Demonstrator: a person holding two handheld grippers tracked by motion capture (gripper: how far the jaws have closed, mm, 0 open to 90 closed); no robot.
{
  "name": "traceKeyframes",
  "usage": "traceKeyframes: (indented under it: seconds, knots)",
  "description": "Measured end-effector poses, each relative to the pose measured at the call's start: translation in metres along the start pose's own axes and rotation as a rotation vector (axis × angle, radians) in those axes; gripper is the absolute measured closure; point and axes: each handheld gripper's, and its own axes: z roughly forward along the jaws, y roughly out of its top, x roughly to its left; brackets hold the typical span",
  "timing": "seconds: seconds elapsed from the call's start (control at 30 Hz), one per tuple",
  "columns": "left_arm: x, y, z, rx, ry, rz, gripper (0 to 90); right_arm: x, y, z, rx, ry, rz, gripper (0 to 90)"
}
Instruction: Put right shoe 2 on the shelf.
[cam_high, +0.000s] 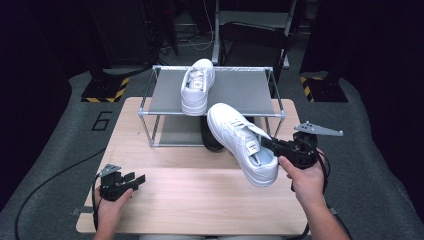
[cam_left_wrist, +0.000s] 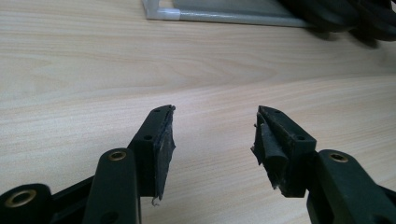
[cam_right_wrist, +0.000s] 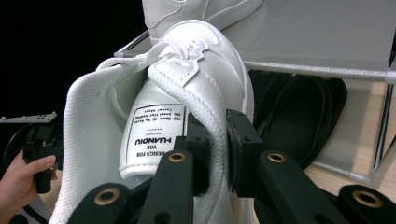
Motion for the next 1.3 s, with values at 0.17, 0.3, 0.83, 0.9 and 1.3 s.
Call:
traceKeyframes:
  seconds: [0.17,0.3,0.83,0.9,1.3]
  knots:
    - [0.0,0.0,0.0,-0.009,0.002,0.003,46.8,-0.001,0.007,0.001,-0.012,-0.009,0.0,80.4]
    - [0.001,-0.001,-0.001,-0.007,0.002,-0.001,46.8,-0.003,0.013,0.003,-0.012,-0.03,0.0,80.5]
    - [0.002,-0.001,-0.001,0.0,0.001,-0.011,46.8,-0.02,0.044,0.035,-0.032,-0.117,0.026,80.4]
    - [0.003,-0.001,-0.001,-0.013,0.004,-0.008,46.8,-0.023,0.048,0.041,-0.034,-0.129,0.025,80.4]
    - [0.004,-0.001,-0.001,-0.01,-0.003,-0.01,46.8,-0.036,0.074,0.081,-0.031,-0.219,0.067,80.3]
